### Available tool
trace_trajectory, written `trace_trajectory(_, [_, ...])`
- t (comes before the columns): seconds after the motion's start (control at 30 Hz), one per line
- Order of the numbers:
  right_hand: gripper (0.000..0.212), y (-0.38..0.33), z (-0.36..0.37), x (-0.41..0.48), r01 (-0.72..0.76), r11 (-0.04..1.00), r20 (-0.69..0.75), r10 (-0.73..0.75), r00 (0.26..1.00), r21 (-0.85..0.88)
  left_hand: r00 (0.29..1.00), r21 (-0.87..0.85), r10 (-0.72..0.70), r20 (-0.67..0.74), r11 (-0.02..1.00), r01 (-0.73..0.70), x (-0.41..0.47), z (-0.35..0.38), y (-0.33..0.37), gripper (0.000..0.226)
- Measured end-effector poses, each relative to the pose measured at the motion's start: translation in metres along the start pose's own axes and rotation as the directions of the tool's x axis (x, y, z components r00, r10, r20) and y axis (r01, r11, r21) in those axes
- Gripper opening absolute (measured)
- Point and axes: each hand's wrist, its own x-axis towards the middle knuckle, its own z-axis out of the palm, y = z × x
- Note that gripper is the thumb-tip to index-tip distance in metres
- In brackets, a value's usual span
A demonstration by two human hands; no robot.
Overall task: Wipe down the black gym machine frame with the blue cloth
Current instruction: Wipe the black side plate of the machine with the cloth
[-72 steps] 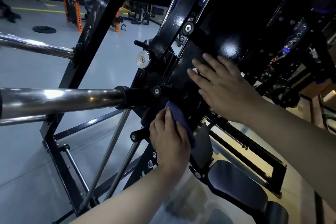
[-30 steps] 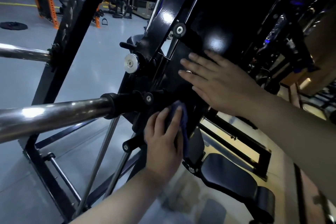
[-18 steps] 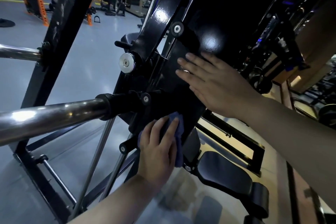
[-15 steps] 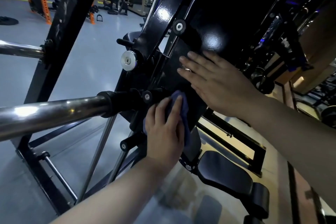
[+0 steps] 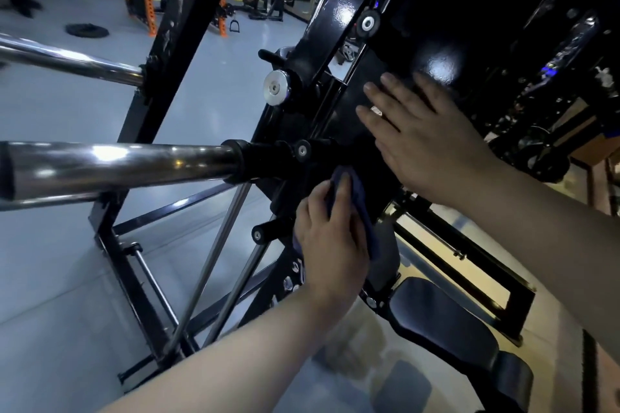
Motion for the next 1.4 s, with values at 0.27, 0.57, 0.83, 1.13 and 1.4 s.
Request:
trace_trajectory(0.27, [0.055,-0.007,0.01,-0.005,0.04,0.999,-0.039,-0.041,0.998,-0.037,0.985,0.085,0.169,0.048,0.981,-0.172,-0.035,0.005,-0.025,0.048])
trace_trajectory(0.57, [0.051,-0.013,0.018,-0.004,0.033,0.999,-0.101,-0.033,0.994,-0.001,0.926,-0.04,-0.372,-0.061,0.928,0.37,-0.027,0.01,-0.022,0.054])
trace_trajectory(0.83, [0.049,-0.014,0.023,-0.002,0.017,1.0,-0.153,-0.016,0.988,0.011,0.89,-0.168,-0.433,-0.141,0.897,0.41,-0.045,0.012,-0.024,0.026])
trace_trajectory(1.13, [0.059,-0.015,0.017,-0.003,0.042,0.999,-0.078,-0.043,0.996,-0.017,0.998,-0.033,-0.005,-0.056,0.999,0.003,-0.013,0.006,0.021,0.048])
trace_trajectory(1.4, [0.061,0.01,0.004,-0.001,0.153,0.987,-0.079,-0.149,0.986,0.051,0.746,-0.166,-0.666,0.01,0.734,0.658,-0.008,0.006,-0.006,0.043])
